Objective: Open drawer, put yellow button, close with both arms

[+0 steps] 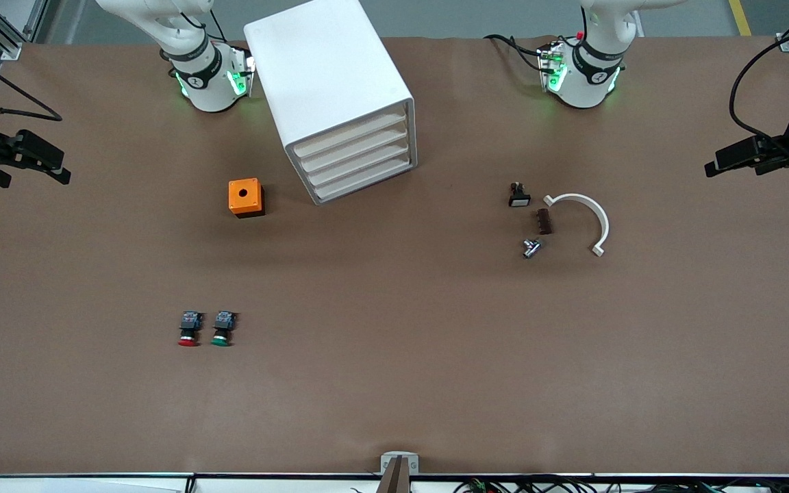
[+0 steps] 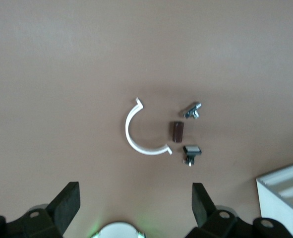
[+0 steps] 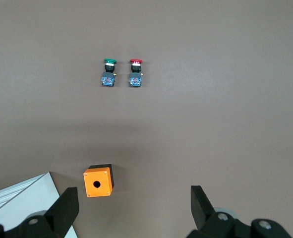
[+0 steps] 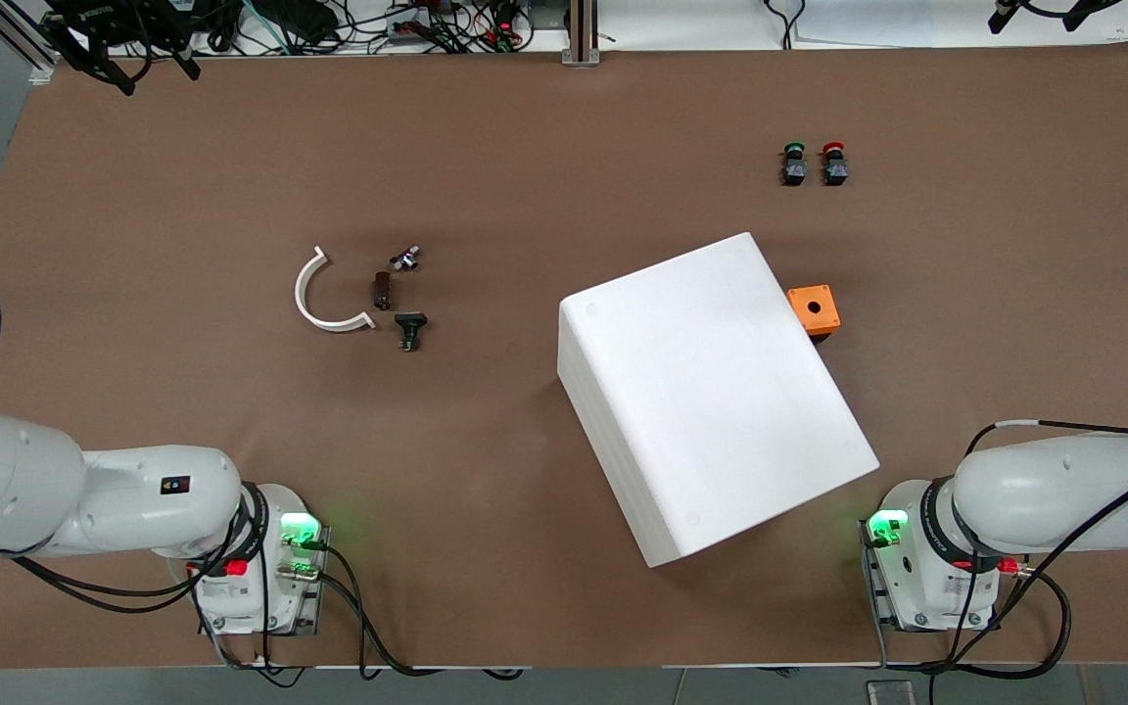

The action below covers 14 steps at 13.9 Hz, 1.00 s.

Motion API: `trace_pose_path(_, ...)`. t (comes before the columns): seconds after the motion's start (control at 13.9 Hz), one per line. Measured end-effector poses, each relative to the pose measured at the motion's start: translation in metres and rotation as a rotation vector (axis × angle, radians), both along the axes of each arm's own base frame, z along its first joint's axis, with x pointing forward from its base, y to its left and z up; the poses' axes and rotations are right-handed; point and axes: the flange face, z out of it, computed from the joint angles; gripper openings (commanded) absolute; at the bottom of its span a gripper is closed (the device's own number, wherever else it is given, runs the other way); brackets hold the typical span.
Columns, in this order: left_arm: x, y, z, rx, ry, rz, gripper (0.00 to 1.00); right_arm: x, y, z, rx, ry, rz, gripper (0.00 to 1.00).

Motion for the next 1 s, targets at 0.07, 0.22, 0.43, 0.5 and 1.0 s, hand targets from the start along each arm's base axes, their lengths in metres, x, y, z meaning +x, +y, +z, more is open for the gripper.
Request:
trace_pose_path(0.07, -0.001, -0.006, -0.001, 0.006, -0.021, -0.002, 0.99, 0.0, 0.0, 0.0, 0.001, 0.0, 0.0, 1.0)
trace_pose_path(0.22, 0.002, -0.015, 0.0, 0.015, -0.057, -0.004, 0.99, 0.0, 0.0, 0.0, 0.001, 0.0, 0.0, 1.0)
trace_pose_path(0.43, 0.006, -0.024, 0.012, 0.02, -0.094, 0.022, 0.99, 0.0, 0.0, 0.0, 0.001, 0.001, -0.001, 1.0)
trace_pose_path(0.5, 0.007, -0.029, 0.018, 0.022, -0.104, 0.036, 0.99, 0.0, -0.001, 0.0, 0.001, 0.002, -0.001, 1.0)
trace_pose_path(1.0, 0.015, -0.053, 0.047, 0.111, -0.172, -0.001, 0.99, -0.001, -0.001, 0.0, 0.001, 0.004, -0.001, 1.0)
